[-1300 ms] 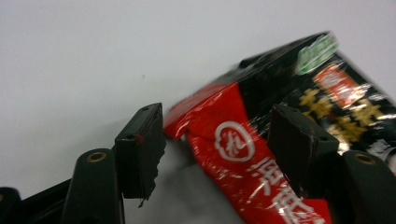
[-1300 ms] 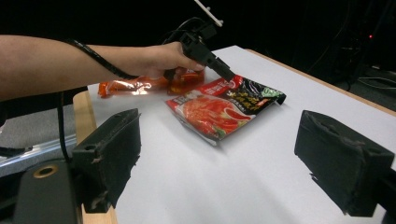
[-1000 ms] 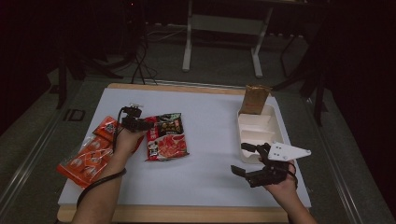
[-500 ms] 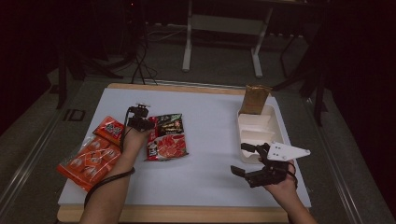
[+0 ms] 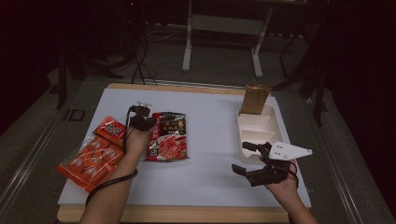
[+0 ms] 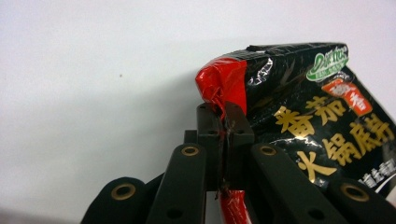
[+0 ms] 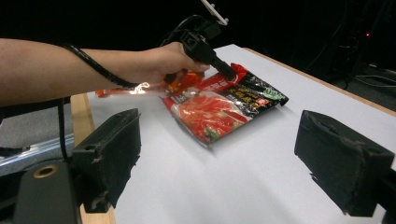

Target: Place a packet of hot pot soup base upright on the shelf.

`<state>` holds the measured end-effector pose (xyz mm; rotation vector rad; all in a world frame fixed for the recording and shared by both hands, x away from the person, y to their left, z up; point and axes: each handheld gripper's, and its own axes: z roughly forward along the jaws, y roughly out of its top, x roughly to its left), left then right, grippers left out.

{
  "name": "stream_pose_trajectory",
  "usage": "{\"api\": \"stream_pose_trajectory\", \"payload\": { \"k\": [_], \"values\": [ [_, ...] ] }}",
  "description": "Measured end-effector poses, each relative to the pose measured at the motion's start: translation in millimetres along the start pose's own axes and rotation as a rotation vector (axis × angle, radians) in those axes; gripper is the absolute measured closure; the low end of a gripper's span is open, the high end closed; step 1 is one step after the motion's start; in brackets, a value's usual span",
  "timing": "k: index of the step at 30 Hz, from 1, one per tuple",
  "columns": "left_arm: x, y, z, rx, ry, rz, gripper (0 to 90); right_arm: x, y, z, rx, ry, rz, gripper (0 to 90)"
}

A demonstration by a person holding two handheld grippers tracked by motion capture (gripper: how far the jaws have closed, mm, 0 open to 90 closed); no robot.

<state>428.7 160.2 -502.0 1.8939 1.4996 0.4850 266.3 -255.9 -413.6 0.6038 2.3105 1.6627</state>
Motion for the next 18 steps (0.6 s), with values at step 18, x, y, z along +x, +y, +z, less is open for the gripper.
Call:
{"api": "stream_pose_trajectory", "payload": {
  "k": [18],
  "values": [
    [-21.0,5.6,-42.8,-0.166,-0.075,0.063,89.7,-2.7,2.5,-4.2,-0.013,-0.019,0.01,13.1]
  ]
}}
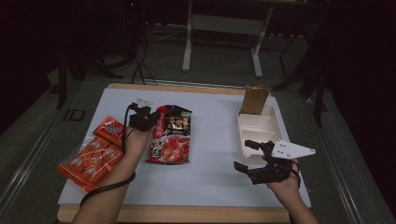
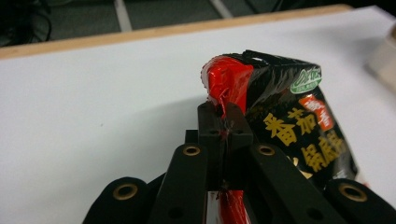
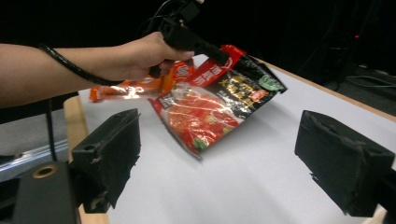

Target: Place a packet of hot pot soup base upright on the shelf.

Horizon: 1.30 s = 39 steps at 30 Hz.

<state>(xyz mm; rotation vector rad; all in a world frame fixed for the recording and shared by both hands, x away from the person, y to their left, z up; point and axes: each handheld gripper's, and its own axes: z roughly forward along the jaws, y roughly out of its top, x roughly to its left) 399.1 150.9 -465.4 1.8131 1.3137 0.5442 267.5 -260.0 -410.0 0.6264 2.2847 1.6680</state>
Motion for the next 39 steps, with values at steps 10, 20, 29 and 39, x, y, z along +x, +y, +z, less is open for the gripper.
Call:
{"api": "stream_pose_trajectory", "payload": {
  "k": [10,20,29,39],
  "values": [
    [-38.6,5.2,-29.9,-0.108,-0.014,0.135,89.7,-0.2,0.9,1.4,0.004,-0.007,0.004,13.1],
    [-50.0,-0.7,-38.9,-0.209,-0.068,0.186,89.6,-4.5,-0.1,-0.3,-0.025,-0.03,0.027,13.5],
    [-63.6,-1.2,-55.3,-0.279,-0.165,0.215,89.6,-6.7,3.0,-1.9,-0.033,-0.032,-0.024,13.8],
    [-82.5,-1.4,-77.3,-0.374,-0.298,0.191,89.6,-5.1,5.9,-4.1,-0.023,-0.08,0.03,10.8]
  ]
}}
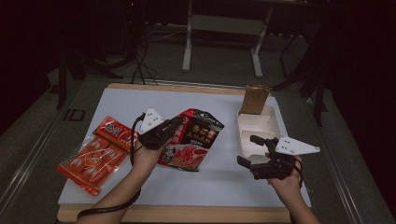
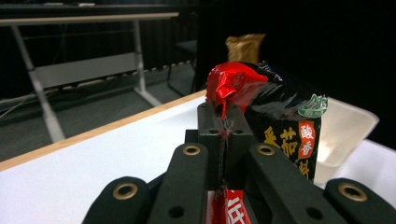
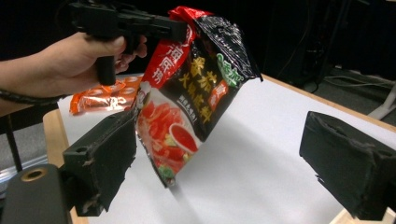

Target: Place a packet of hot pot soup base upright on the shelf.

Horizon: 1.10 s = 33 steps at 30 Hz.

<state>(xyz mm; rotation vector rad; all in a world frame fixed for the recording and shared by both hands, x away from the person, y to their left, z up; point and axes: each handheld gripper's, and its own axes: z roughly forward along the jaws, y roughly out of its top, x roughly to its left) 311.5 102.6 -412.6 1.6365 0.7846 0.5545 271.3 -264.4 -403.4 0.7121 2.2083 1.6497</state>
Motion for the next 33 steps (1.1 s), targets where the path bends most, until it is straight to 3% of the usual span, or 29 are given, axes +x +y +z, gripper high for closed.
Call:
{"api": "stream_pose_trajectory", "payload": {
  "k": [5,10,11,15,21,22,25,28,30,33],
  "values": [
    [-6.0,2.7,-4.7,-0.047,-0.051,-0.084,89.5,2.5,5.7,2.8,-0.001,-0.012,-0.002,14.0],
    [-13.0,4.4,-6.5,-0.074,-0.061,-0.09,89.5,4.2,12.3,9.8,-0.021,-0.015,0.014,18.2],
    [-16.4,4.2,-7.0,-0.088,-0.071,-0.092,89.5,5.4,15.5,13.9,-0.056,-0.028,0.035,23.4],
    [-20.3,3.5,-6.6,-0.109,-0.089,-0.106,89.4,9.3,21.9,25.3,-0.091,-0.029,0.032,27.5],
    [-25.9,2.8,-5.8,-0.143,-0.121,-0.15,89.5,11.2,27.7,39.3,-0.09,-0.021,0.035,34.6],
    [-26.6,2.9,-5.5,-0.147,-0.127,-0.153,89.5,10.1,30.4,41.8,-0.1,-0.013,0.05,44.6],
    [-26.6,3.3,-5.2,-0.171,-0.142,-0.169,89.5,9.2,32.4,42.7,-0.109,-0.023,0.056,50.2],
    [-26.9,4.9,-4.5,-0.191,-0.149,-0.163,89.4,7.3,35.5,43.2,-0.13,0.006,0.081,59.9],
    [-28.1,5.3,-4.8,-0.216,-0.151,-0.159,89.3,7.4,37.5,43.7,-0.12,0.01,0.069,66.6],
    [-28.2,6.0,-4.4,-0.21,-0.147,-0.151,89.2,8.2,39.6,43.0,-0.115,0.01,0.055,71.6]
  ]
}}
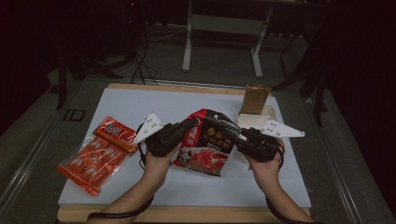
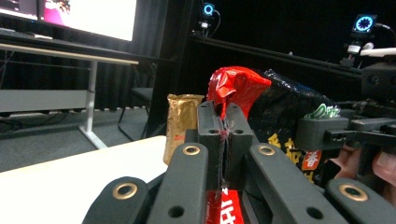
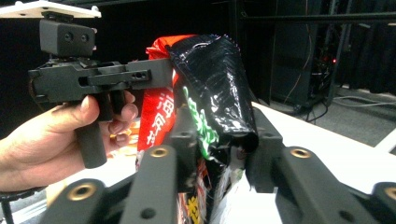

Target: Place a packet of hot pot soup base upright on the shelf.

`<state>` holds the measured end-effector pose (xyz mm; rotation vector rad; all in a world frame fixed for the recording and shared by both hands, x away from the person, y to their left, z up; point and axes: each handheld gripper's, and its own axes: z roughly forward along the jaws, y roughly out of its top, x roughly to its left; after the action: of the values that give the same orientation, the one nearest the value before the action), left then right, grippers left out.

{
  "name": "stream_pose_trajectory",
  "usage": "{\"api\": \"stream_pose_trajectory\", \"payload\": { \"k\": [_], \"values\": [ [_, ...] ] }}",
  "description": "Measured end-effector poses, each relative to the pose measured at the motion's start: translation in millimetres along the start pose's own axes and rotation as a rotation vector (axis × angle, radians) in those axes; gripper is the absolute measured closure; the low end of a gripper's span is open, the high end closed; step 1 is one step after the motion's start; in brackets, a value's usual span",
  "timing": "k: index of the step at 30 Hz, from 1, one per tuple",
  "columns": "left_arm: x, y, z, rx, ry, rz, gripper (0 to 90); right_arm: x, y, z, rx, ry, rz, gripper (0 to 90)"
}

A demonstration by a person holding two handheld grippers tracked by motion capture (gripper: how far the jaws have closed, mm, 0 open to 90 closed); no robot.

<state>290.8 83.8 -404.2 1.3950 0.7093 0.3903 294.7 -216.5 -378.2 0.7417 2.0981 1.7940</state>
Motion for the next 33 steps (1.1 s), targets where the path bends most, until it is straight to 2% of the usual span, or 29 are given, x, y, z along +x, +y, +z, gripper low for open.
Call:
{"api": "stream_pose_trajectory", "payload": {
  "k": [2,4,5,11,13,16,18,19,21,23,25,26,27,29,32,33],
  "values": [
    [0.4,0.5,0.6,0.008,-0.006,0.012,89.1,0.8,2.2,-1.4,0.012,-0.002,-0.018,74.9],
    [3.6,0.2,1.1,0.018,-0.035,0.011,88.6,-0.3,4.5,-3.3,0.012,0.011,0.004,76.8],
    [2.9,0.1,1.0,0.018,-0.034,0.025,88.6,-0.2,4.9,-4.0,0.01,0.008,-0.003,77.2],
    [2.1,0.6,1.8,0.02,-0.057,0.038,86.2,1.8,9.3,-8.6,0.008,-0.006,-0.034,77.8],
    [2.7,2.4,2.9,0.032,-0.066,0.032,82.5,1.0,11.1,-10.6,0.009,-0.003,-0.039,77.9],
    [4.2,5.5,3.9,0.041,-0.079,0.051,77.7,-0.6,13.5,-13.9,0.007,-0.004,-0.05,77.9],
    [6.1,8.3,3.4,0.034,-0.097,0.041,65.0,-1.5,15.5,-16.5,0.007,-0.014,-0.054,77.9],
    [5.7,10.1,2.5,0.032,-0.086,0.047,63.7,-2.2,16.4,-17.2,0.008,-0.017,-0.06,77.9],
    [4.5,13.9,1.4,0.043,-0.07,0.05,49.6,-4.8,18.6,-20.1,0.003,-0.018,-0.058,77.9],
    [2.9,15.8,-0.2,0.046,-0.052,0.062,40.6,-7.6,21.4,-23.2,-0.003,-0.022,-0.058,77.9],
    [0.4,16.4,0.2,0.083,-0.034,0.093,21.9,-10.7,24.5,-25.9,-0.008,-0.025,-0.058,77.9],
    [-1.4,15.8,0.2,0.089,-0.007,0.101,14.2,-12.0,26.0,-27.1,-0.012,-0.028,-0.058,77.9],
    [-1.5,15.4,-0.3,0.094,-0.004,0.105,9.1,-13.6,28.2,-28.3,-0.012,-0.031,-0.063,77.9],
    [-1.3,14.1,-2.9,0.109,0.032,0.086,1.7,-15.3,30.7,-30.2,-0.02,-0.041,-0.074,77.9],
    [1.7,11.1,-8.1,0.123,0.069,0.044,1.8,-19.0,35.7,-34.3,-0.03,-0.066,-0.086,77.9],
    [3.2,9.4,-10.7,0.126,0.061,0.032,1.8,-20.5,37.6,-35.6,-0.032,-0.072,-0.09,77.9]
  ]
}}
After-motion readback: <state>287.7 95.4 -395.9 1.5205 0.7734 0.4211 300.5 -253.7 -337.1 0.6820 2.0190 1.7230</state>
